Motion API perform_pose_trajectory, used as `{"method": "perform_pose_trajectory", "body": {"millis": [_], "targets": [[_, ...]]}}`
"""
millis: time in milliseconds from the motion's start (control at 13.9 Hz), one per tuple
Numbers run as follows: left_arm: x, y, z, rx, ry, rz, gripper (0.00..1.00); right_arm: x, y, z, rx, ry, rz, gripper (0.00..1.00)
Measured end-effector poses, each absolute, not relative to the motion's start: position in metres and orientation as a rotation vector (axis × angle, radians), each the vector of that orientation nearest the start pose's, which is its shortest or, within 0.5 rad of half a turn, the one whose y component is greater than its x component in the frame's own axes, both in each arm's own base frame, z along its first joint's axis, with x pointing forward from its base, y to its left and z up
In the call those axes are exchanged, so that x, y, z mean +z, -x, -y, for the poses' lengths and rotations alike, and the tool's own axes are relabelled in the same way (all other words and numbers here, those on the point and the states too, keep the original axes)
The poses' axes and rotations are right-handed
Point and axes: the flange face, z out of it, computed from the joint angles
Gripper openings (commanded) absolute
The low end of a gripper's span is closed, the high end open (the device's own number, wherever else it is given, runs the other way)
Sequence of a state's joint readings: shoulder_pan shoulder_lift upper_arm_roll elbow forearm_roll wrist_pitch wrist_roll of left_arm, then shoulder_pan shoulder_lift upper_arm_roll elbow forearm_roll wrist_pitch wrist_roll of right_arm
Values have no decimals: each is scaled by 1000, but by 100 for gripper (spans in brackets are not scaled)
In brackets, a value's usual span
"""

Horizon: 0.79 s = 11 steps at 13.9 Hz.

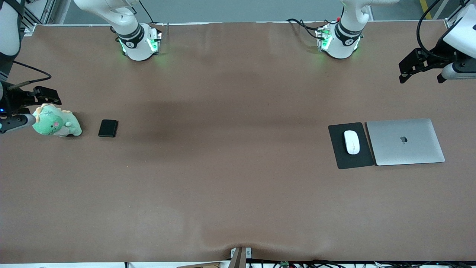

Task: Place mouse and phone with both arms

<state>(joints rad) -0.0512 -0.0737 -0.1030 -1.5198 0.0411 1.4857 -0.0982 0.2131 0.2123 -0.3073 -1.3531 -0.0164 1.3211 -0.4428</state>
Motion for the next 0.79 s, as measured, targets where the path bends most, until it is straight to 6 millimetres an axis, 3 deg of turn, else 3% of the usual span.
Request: {"method": "perform_pose_trajectory", "body": {"millis": [216, 431, 790], "targets": [[680, -516, 78, -69, 3098, -56, 100, 626, -582, 33, 271, 3095, 553, 100], [680, -516, 78, -70, 3098, -44, 100, 649, -569, 45, 208, 3080, 517, 100], [680, -516, 78, -70, 3098, -43, 100, 674, -545, 44, 159, 3051, 231, 100]]}}
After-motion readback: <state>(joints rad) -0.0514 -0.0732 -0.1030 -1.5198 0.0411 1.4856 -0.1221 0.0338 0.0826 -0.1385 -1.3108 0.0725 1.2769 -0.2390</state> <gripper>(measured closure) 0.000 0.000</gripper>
